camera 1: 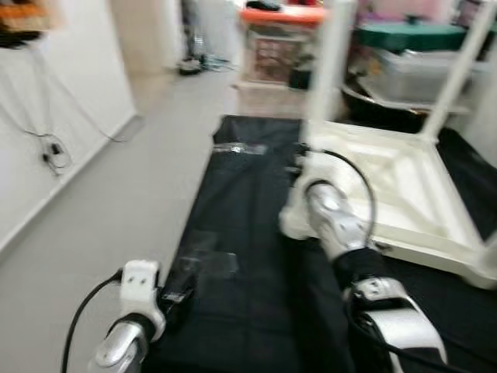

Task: Building children table

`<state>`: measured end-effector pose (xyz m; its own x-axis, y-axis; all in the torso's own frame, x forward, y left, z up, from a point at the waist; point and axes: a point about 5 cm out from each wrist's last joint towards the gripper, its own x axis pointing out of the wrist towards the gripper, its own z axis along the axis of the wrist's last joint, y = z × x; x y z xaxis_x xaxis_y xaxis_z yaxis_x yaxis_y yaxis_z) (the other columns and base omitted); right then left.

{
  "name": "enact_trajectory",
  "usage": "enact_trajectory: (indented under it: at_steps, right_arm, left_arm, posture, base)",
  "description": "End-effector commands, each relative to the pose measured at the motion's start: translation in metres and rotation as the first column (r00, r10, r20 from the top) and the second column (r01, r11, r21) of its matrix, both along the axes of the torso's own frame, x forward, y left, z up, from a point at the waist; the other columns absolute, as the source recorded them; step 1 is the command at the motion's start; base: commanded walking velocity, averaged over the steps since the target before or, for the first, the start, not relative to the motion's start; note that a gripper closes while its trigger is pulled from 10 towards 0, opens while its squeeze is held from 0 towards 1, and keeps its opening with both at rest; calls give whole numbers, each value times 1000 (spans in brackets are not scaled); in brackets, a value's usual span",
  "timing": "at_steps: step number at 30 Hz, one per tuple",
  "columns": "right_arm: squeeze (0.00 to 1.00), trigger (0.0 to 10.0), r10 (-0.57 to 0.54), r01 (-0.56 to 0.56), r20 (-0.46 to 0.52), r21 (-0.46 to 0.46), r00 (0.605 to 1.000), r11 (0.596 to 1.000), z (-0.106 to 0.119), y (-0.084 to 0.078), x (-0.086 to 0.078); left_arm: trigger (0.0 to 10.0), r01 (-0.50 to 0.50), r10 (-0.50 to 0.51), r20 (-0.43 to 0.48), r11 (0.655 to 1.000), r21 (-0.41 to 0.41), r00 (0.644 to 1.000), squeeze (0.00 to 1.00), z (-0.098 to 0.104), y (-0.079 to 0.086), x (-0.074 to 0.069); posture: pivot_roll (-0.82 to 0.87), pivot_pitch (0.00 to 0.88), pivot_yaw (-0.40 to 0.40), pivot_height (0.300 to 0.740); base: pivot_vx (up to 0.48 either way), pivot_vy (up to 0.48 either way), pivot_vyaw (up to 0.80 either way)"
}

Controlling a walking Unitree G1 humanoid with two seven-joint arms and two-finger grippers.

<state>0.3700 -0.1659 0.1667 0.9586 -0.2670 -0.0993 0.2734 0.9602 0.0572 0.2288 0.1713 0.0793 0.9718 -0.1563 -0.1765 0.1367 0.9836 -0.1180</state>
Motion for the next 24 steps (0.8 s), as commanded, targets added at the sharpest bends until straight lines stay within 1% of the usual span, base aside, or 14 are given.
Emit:
enact_trajectory:
  at_steps: [1, 2, 7, 8, 9, 11, 12, 13, 14, 15, 17, 18, 20, 24]
  right_arm:
    - [0, 0, 4, 2, -177, 34, 984, 999, -39, -1, -25]
    - [0, 10000, 81, -77, -165, 25, 983, 997, -40, 6, -36]
    - [0, 10000, 292, -289, -58, 64, 955, 955, -26, 27, -39]
    - [886, 10000, 345, -344, -4, 73, 939, 936, -19, 36, -37]
    - [1000, 10000, 475, -478, 59, 60, 878, 876, -3, 46, -25]
    - [1000, 10000, 545, -549, 89, 42, 834, 835, 9, 51, -18]
    - [690, 10000, 688, -697, 132, 36, 714, 716, 24, 61, -13]
    - [0, 10000, 815, -826, 171, -11, 554, 564, 38, 68, -11]
    - [0, 10000, 899, -908, 184, -66, 396, 414, 47, 71, -15]
    - [0, 10000, 899, -908, 184, -66, 396, 414, 47, 71, -15]
    - [0, 10000, 968, -964, 146, -144, 202, 223, 53, 73, -17]
    - [0, 10000, 968, -964, 146, -144, 202, 223, 53, 73, -17]
    - [0, 10000, 994, -983, 69, -156, 89, 99, 49, 83, -13]
    - [0, 10000, 998, -989, 46, -139, 48, 54, 42, 92, -12]
  left_arm:
    - [10000, 29, -29, 4, 1000, 0, 1000, 0, 3, -5, 3]
    - [10000, 39, -39, 4, 999, -1, 999, 0, 4, -5, 5]
    - [10000, 62, -62, 4, 998, 1, 998, 0, 4, -8, 9]
    - [10000, 68, -68, 4, 998, 1, 998, 0, 4, -9, 10]
    - [10000, 69, -69, 9, 998, 1, 998, 0, 5, -10, 11]
    - [10000, 69, -69, 13, 998, 0, 998, 0, 6, -11, 13]
    - [10000, 65, -65, 19, 998, -1, 998, 0, 7, -10, 14]
    - [10000, 58, -58, 22, 998, 0, 998, 0, 7, -9, 14]
    - [10000, 53, -53, 23, 999, 1, 998, 0, 7, -8, 13]
    - [10000, 53, -53, 23, 999, 1, 998, 0, 7, -8, 13]
    - [10000, 50, -50, 22, 999, 3, 999, 0, 6, -8, 12]
    - [10000, 50, -50, 22, 999, 3, 999, 0, 6, -8, 12]
    - [10000, 48, -48, 23, 999, 4, 999, 0, 6, -8, 11]
    - [10000, 45, -45, 26, 999, 5, 999, 0, 7, -8, 11]
  posture:
    - [41, 0, -20, 740]
    - [25, 0, -6, 740]
    - [9, 0, 5, 740]
    - [9, 0, 5, 740]
    - [23, 0, -8, 740]
    - [30, 0, -15, 740]
    - [37, 0, -21, 740]
    - [47, 0, -28, 740]
    - [50, 0, -31, 740]
    - [50, 0, -31, 740]
    - [66, 0, -43, 740]
    - [66, 0, -43, 740]
    - [77, 0, -53, 740]
    - [82, 0, -57, 740]
  base:
    - [0, 0, 0]
    - [0, 0, 0]
    - [0, 0, 0]
    - [0, 0, 0]
    - [0, 0, 0]
    - [0, 0, 0]
    - [0, 0, 0]
    - [0, 0, 0]
    - [0, 0, 0]
    - [0, 0, 0]
    - [0, 0, 0]
    - [0, 0, 0]
    - [0, 0, 0]
    - [0, 0, 0]
